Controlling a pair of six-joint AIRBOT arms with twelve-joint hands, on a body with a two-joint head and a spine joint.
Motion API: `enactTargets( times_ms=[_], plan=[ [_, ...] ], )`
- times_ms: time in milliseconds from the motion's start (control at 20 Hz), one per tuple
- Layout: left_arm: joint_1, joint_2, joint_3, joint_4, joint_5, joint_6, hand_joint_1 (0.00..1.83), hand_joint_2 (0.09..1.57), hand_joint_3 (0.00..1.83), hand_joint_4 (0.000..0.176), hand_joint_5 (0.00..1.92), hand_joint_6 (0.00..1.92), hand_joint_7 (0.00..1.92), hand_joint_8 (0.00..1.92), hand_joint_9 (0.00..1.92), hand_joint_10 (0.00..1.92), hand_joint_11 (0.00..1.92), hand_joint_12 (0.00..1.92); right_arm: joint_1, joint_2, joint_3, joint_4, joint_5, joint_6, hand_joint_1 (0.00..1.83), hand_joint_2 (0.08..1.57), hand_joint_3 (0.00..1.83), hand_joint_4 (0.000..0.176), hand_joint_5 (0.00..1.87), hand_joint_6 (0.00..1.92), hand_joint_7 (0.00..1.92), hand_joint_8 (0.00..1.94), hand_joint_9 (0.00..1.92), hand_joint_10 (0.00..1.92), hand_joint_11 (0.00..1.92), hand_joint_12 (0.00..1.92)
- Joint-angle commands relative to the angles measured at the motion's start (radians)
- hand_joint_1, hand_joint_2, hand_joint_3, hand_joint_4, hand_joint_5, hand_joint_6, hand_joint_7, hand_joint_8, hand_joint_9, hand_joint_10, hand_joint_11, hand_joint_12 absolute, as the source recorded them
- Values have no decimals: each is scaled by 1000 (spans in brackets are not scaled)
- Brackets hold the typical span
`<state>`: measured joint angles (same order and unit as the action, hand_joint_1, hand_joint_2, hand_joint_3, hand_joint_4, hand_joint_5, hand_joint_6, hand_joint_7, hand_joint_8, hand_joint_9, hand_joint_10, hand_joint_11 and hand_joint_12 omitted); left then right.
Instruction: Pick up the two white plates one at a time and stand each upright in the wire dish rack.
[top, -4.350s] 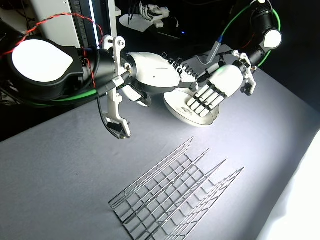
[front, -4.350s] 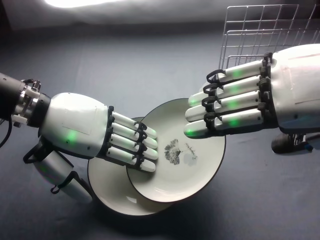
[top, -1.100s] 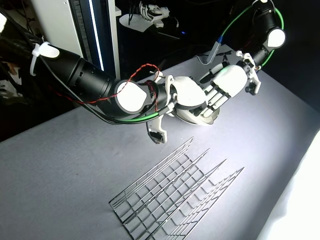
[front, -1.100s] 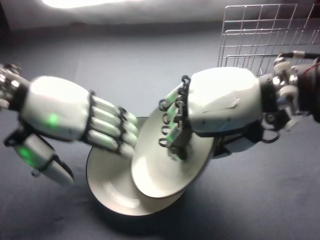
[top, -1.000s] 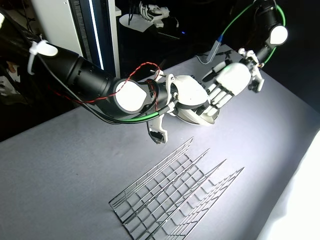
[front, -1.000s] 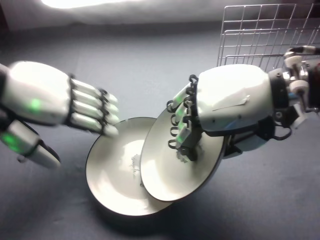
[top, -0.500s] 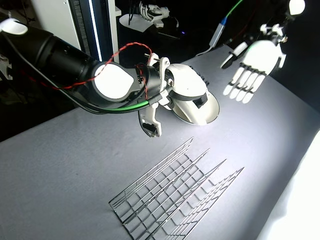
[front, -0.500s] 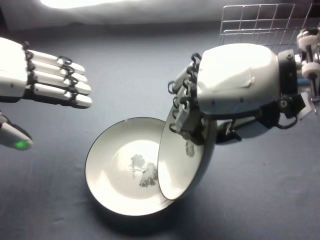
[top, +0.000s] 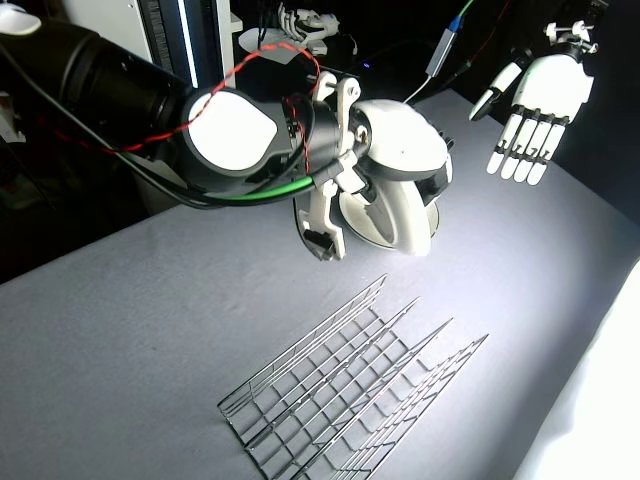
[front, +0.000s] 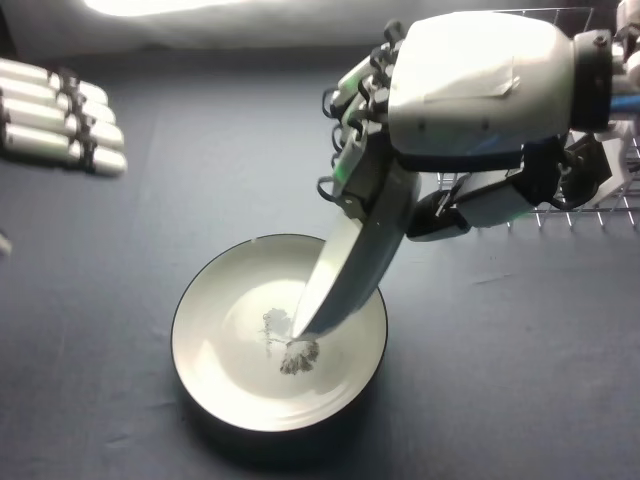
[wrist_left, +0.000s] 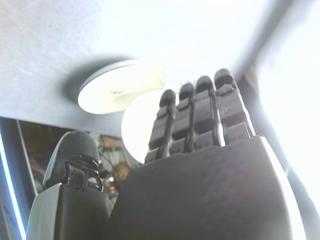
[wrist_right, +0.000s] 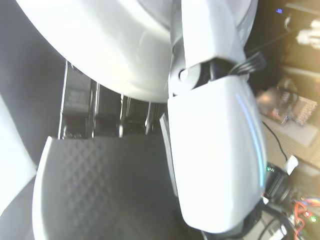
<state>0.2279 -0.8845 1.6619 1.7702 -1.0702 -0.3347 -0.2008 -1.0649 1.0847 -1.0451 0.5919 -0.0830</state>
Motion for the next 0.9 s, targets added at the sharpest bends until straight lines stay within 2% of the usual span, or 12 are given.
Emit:
enactTargets(
  times_ms=[0,50,250,450,500,600,850],
  plan=[
    [-13,11,9,-62,-14,-5,0,1279,0,0,67,12,32,7,0,0,0,0,29,10,-9,81,88,5,1389,1062,1,0,1021,912,1190,588,961,1056,667,1082],
    [-21,10,13,-62,-14,-7,0,1278,0,0,90,19,52,14,19,7,15,7,36,17,-17,102,88,6,1385,1073,1,0,1004,943,1154,656,937,1080,656,1097],
    [-22,-10,49,-62,-12,-15,0,1274,0,0,58,1,28,1,0,0,0,0,60,37,-45,233,52,10,1385,1077,0,0,973,978,1153,673,943,1077,649,1126],
    [13,-18,44,-74,1,1,0,1272,0,0,116,19,90,20,39,15,11,5,73,50,-61,456,-22,13,1384,1079,0,0,979,997,1142,654,942,1089,677,1095],
    [15,-22,44,-78,3,6,0,1275,0,0,119,18,95,20,44,16,12,6,73,51,-61,491,-32,13,1379,1094,2,0,938,1065,1099,729,915,1126,642,1121],
    [20,-34,43,-79,1,27,0,1281,2,0,123,16,108,20,71,23,27,14,73,55,-60,596,-55,14,1384,1083,0,0,960,1019,1143,665,938,1092,664,1127],
    [70,-46,34,-110,-42,68,0,1275,0,0,112,10,73,9,30,9,22,10,71,57,-55,828,-71,14,1381,1086,0,0,987,994,1123,698,909,1119,653,1115]
  ],
)
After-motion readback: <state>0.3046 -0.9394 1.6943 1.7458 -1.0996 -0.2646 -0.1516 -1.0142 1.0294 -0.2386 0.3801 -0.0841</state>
